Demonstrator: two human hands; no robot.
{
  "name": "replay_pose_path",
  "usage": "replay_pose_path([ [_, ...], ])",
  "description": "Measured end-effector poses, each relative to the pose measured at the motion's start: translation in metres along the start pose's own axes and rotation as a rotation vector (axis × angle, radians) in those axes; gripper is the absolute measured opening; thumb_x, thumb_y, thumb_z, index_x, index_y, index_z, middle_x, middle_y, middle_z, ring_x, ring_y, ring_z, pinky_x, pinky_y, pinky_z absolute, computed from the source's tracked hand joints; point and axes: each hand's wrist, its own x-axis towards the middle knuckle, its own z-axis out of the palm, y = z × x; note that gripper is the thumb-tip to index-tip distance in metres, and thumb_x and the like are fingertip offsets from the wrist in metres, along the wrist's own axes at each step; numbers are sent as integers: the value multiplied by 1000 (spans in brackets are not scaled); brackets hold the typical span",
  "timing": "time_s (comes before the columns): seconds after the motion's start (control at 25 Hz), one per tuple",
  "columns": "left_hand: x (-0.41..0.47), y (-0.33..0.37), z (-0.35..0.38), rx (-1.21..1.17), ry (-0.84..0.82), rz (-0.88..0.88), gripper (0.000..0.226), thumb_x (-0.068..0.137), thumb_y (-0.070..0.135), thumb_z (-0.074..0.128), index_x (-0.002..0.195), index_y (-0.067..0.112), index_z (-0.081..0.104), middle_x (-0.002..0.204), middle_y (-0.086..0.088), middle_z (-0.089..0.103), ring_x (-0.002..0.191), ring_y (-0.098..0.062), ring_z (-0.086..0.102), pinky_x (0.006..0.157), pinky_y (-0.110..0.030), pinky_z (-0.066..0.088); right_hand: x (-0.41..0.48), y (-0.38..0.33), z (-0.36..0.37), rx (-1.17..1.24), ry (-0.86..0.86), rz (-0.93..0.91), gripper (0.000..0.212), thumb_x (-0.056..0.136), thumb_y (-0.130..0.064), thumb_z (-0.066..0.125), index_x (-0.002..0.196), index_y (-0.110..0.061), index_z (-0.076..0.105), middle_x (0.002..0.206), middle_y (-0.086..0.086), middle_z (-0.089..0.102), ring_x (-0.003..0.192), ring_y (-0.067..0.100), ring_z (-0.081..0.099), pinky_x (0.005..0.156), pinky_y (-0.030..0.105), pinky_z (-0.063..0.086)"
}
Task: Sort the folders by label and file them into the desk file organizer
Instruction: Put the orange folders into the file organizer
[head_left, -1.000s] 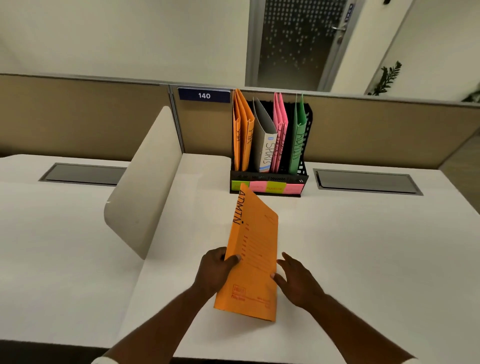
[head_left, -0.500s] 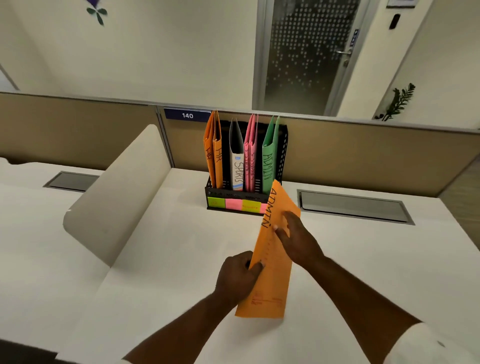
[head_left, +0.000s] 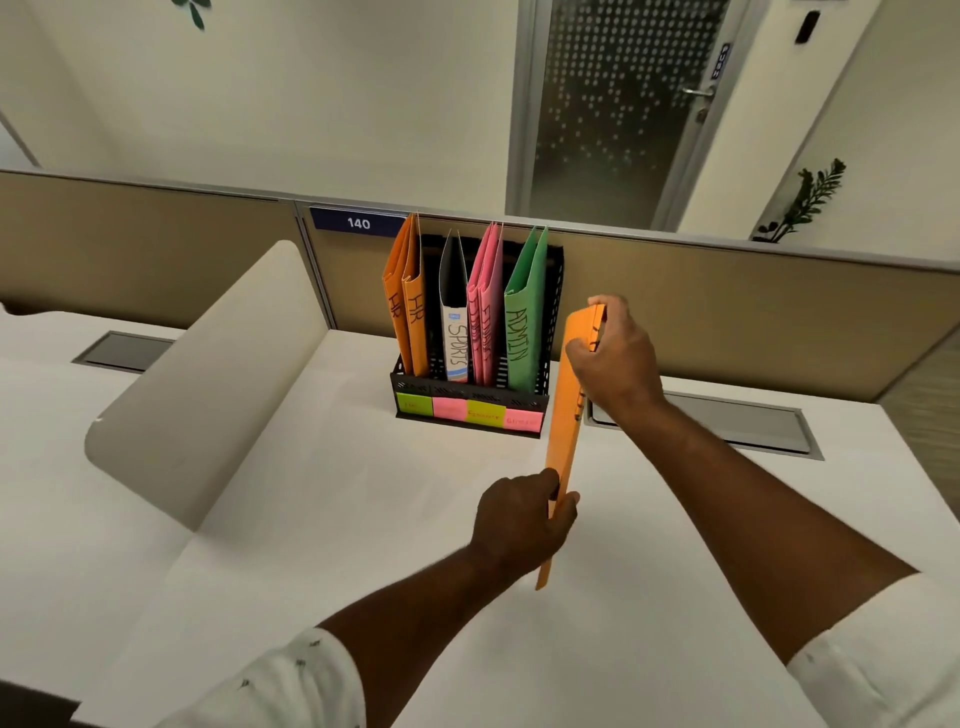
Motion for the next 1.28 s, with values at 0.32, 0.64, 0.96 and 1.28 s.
replay_pose_path([
  [0.32, 67, -5, 1, -129, 61, 24, 35, 88, 61, 53, 93, 26, 59, 85, 10, 70, 75, -10, 65, 67, -32, 53, 56, -23, -18, -25, 96, -228, 37, 89, -24, 65, 122, -21, 50, 75, -19, 47, 57, -10, 50, 53, 3, 39],
  [0.64, 157, -26, -9, 110, 50, 196, 55, 84, 72, 52, 114, 27, 57, 118, 7, 63, 119, -15, 53, 121, -51, 24, 111, -32, -9, -51, 175, -299, 39, 90, -20, 60, 128, -13, 53, 91, -6, 56, 62, 0, 49, 56, 4, 35],
  [0.96, 220, -51, -14, 197, 116, 107, 60, 86, 69, 55, 130, 29, 53, 155, 0, 42, 150, -22, 27, 125, -56, 9, 146, -21, 6, -51, 211, -291, 42, 93, -20, 60, 133, -11, 53, 124, 5, 62, 96, 6, 54, 74, 6, 41],
  [1.28, 252, -59, -12, 575, 109, 226, 94, 76, 73, 66, 150, 22, 38, 168, -13, 17, 157, -34, 5, 121, -65, 7, 138, 15, 39, -129, 31, -174, 57, 99, -27, 57, 151, -14, 38, 151, 6, 48, 134, 23, 51, 104, 32, 45],
])
